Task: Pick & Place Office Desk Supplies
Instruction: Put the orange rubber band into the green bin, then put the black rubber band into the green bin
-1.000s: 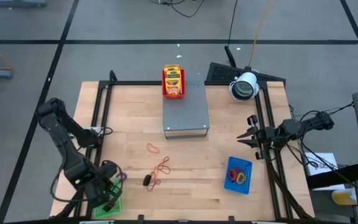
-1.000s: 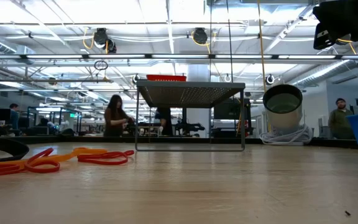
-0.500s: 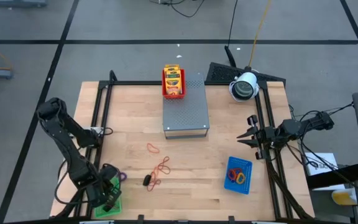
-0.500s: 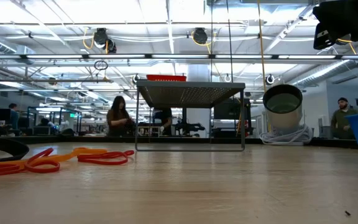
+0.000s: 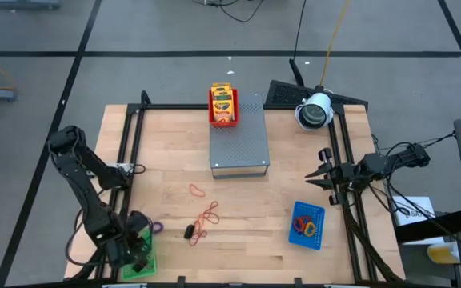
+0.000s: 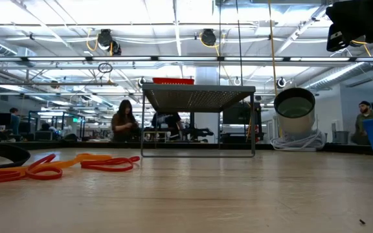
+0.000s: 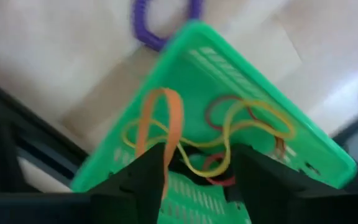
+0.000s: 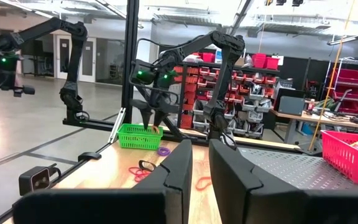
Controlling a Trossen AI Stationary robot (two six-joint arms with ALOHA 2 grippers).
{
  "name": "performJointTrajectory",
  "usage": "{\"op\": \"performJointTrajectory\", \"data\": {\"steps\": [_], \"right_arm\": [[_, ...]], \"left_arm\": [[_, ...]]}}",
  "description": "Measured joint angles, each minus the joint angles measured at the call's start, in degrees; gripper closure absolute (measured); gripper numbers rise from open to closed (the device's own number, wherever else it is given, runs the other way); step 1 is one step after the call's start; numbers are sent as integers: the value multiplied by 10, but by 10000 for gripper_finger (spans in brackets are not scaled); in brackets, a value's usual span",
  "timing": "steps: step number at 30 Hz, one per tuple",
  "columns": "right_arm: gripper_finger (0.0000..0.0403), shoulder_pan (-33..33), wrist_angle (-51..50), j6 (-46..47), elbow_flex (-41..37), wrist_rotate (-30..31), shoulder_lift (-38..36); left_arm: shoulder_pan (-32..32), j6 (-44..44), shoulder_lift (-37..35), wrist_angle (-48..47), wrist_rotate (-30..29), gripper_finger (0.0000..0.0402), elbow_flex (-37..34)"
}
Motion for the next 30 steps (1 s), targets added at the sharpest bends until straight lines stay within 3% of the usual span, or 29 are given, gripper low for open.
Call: {"op": "performJointTrajectory", "data": {"steps": [5, 11, 16, 30], "right_arm": [[358, 0, 0, 0, 0, 0, 0], [358, 0, 0, 0, 0, 0, 0], [358, 0, 0, 0, 0, 0, 0], [358, 0, 0, 0, 0, 0, 0]], "left_arm": [[2, 27, 0, 31, 11, 189, 2], [2, 69, 0, 23, -40, 186, 31], [19, 122, 0, 21, -48, 185, 48], [130, 369, 5, -16, -79, 185, 119]]}}
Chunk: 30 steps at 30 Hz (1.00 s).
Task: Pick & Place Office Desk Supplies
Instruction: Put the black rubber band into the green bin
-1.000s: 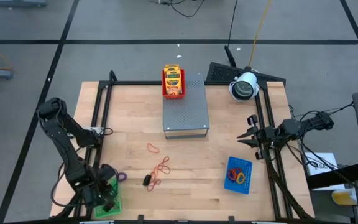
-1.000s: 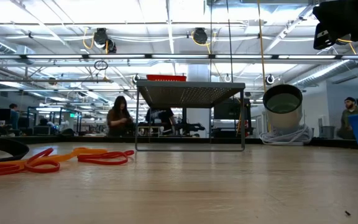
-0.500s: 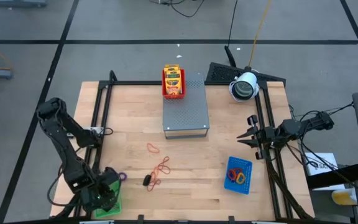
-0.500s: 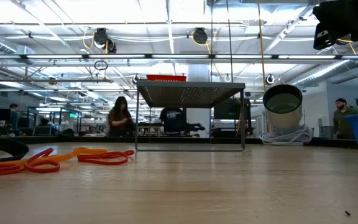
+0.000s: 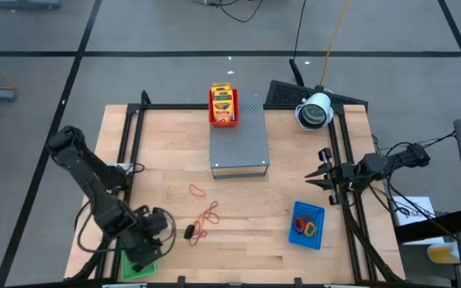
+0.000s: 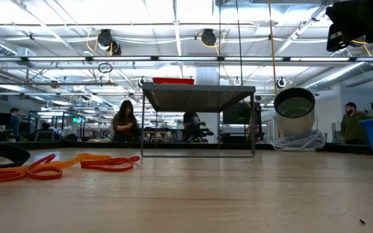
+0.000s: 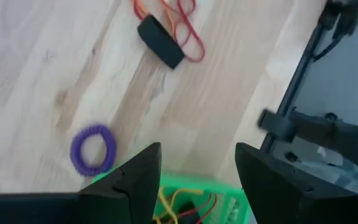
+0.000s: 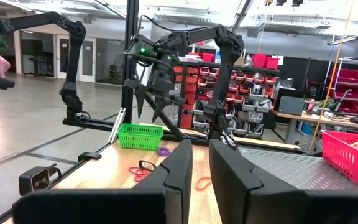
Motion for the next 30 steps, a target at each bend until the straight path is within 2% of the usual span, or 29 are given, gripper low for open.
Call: {"op": "performJointTrajectory", "data": {"steps": [3, 8, 16, 19, 25, 30], "right_arm": [[358, 0, 0, 0, 0, 0, 0], [358, 0, 0, 0, 0, 0, 0], [358, 0, 0, 0, 0, 0, 0], [358, 0, 0, 0, 0, 0, 0], [358, 0, 0, 0, 0, 0, 0], [358, 0, 0, 0, 0, 0, 0]], "left_arm": [[46, 5, 19, -2, 18, 185, 16], [110, -40, 84, -16, 14, 185, 58], [192, -113, 205, -36, 22, 185, 169], [205, -157, 231, -40, 31, 185, 191], [195, -235, 247, -73, 79, 185, 187], [189, -242, 248, -80, 78, 186, 175]]}}
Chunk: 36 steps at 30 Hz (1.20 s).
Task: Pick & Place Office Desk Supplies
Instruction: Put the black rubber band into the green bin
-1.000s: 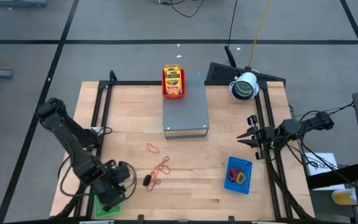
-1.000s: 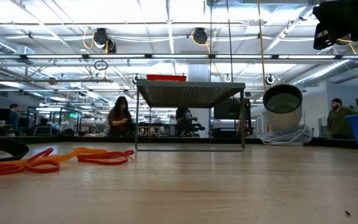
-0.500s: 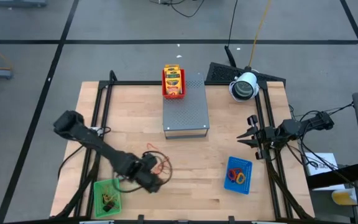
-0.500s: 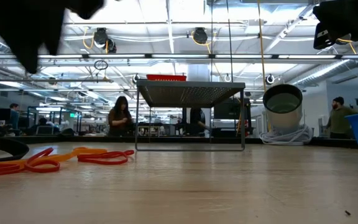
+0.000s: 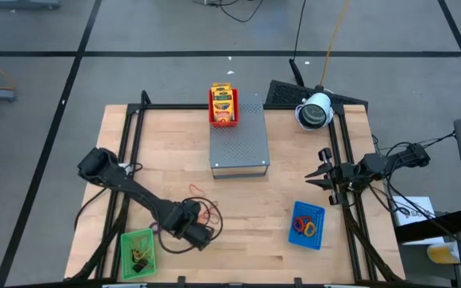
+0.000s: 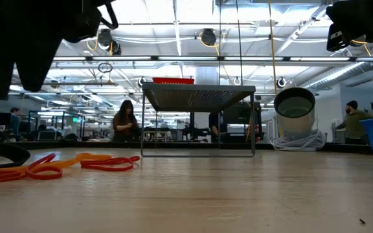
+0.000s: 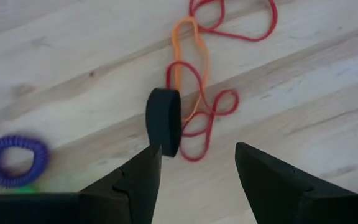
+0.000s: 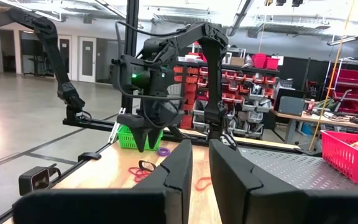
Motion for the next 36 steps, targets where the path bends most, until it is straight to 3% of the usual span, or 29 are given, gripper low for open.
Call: {"op": "performJointTrajectory", "data": {"steps": [12, 36], "right_arm": [[358, 0, 0, 0, 0, 0, 0], [358, 0, 0, 0, 0, 0, 0]], "left_arm": [[-3, 29, 0, 54, 29, 186, -73], [-3, 33, 0, 146, 20, 196, -157]]}}
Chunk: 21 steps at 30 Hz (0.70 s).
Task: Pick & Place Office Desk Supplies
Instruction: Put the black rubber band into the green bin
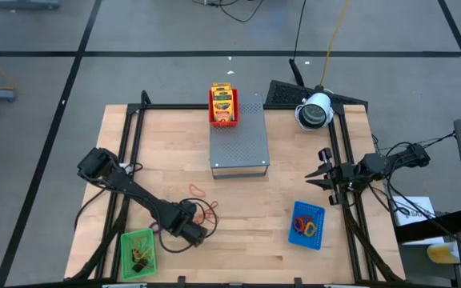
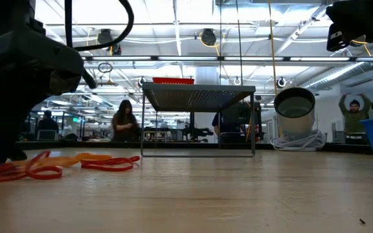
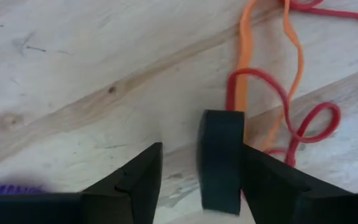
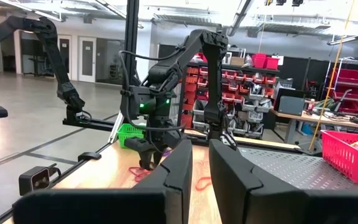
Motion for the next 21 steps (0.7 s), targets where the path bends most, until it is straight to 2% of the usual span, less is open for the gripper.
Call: {"op": "performJointTrajectory", "data": {"steps": [4, 10, 11, 16, 21], "right_arm": [[358, 0, 0, 0, 0, 0, 0], [358, 0, 0, 0, 0, 0, 0], [358, 0, 0, 0, 0, 0, 0], [358, 0, 0, 0, 0, 0, 0], [358, 0, 0, 0, 0, 0, 0]], "left_arm": [[0, 2, -1, 25, 1, 246, -10], [1, 7, -1, 31, 12, 376, -10], [1, 8, -1, 34, 15, 387, -10], [1, 10, -2, 44, 29, 379, -11], [0, 10, -18, 54, 42, 393, -12]]}}
